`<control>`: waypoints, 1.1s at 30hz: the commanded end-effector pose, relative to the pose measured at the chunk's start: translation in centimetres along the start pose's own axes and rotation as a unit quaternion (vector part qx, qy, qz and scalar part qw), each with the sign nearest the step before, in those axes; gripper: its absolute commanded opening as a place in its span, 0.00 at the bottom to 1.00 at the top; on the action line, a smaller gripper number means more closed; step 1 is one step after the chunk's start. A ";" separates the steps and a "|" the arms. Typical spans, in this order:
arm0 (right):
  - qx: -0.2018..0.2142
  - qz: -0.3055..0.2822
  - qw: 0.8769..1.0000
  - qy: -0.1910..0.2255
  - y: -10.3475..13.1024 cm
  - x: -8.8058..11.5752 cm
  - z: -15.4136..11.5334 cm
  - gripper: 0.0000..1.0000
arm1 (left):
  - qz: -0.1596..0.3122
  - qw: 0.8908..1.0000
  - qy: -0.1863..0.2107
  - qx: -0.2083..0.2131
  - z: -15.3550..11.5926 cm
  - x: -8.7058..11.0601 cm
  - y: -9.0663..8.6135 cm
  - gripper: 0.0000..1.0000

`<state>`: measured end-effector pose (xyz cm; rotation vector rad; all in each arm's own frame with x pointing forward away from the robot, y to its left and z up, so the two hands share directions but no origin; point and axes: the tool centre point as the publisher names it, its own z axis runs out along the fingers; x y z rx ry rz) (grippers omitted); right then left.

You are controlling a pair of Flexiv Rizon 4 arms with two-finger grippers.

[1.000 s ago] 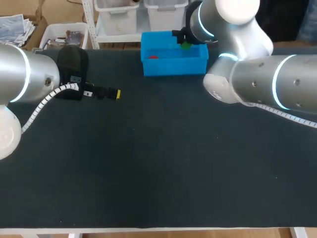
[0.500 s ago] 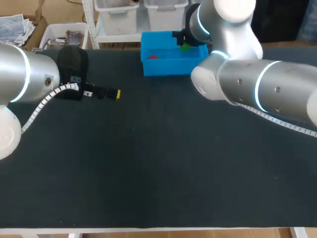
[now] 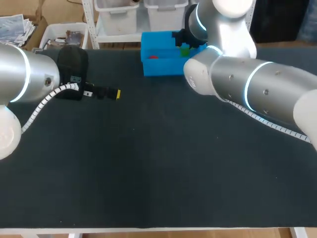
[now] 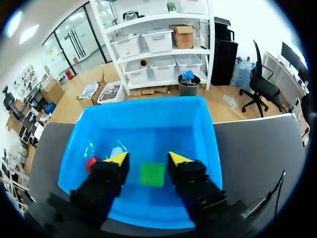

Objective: Use the left arm to pick the red cube and place it into the blue plastic box first, then use the right arm to grasp the green cube and put it into the same blue plastic box after the first action is fully finished.

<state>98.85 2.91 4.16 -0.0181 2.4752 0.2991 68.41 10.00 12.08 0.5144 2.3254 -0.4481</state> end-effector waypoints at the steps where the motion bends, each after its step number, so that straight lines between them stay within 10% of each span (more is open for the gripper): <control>1: 0.000 -0.001 1.000 0.006 0.0 -0.6 0.1 1.00 | 0.001 1.000 -0.001 0.005 0.0 0.0 0.2 1.00; 18: 0.016 -0.016 1.000 -0.015 0.5 -1.4 -5.5 1.00 | 0.001 1.000 -0.001 0.005 0.0 0.0 0.2 1.00; 33: 0.045 -0.021 0.999 0.016 -1.0 2.7 -11.8 1.00 | 0.001 1.000 -0.001 0.005 0.0 0.0 0.2 1.00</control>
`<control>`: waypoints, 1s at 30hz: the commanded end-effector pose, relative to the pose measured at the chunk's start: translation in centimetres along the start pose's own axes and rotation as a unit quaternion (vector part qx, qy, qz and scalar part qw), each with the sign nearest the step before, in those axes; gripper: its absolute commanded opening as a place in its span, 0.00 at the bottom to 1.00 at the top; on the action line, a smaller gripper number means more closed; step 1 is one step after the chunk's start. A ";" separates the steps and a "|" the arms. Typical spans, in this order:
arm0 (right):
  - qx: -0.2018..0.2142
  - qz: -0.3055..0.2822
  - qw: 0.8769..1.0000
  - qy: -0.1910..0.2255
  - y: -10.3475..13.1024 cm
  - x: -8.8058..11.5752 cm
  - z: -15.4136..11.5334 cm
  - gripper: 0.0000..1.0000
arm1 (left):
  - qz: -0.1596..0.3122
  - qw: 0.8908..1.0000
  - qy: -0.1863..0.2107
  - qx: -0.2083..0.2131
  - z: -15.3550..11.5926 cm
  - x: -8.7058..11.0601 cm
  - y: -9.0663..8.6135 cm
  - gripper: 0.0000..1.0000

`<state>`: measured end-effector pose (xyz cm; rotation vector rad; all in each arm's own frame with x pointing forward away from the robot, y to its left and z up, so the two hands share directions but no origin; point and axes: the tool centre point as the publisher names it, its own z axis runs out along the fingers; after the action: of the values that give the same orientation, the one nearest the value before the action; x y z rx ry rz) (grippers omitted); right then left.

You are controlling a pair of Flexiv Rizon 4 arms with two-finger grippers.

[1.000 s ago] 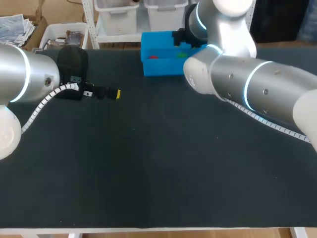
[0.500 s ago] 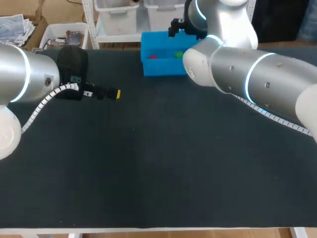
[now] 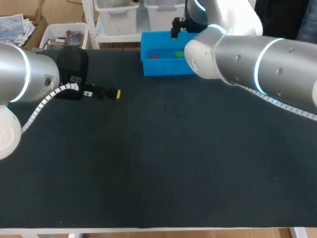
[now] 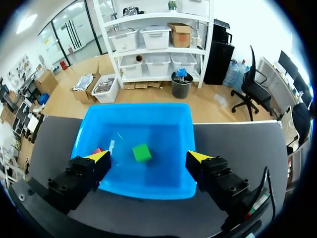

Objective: Use the left arm to pick the red cube and place it into the blue plastic box first, then use the right arm to grasp the green cube and put it into the same blue plastic box after the first action is fully finished.

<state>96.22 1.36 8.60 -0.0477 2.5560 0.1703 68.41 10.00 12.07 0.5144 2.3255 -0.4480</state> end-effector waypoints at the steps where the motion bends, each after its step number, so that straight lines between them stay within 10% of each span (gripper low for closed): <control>1: 0.000 0.003 1.000 -0.021 -1.2 4.2 -6.6 1.00 | 0.001 1.000 -0.001 0.005 0.0 0.0 0.2 1.00; 30: 0.011 -0.009 1.000 0.023 -3.6 10.6 -13.3 1.00 | 0.001 1.000 -0.001 0.005 0.0 0.0 0.2 1.00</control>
<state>83.26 -3.23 12.32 -0.0762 2.6800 0.1322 68.41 10.00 12.07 0.5143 2.3254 -0.4480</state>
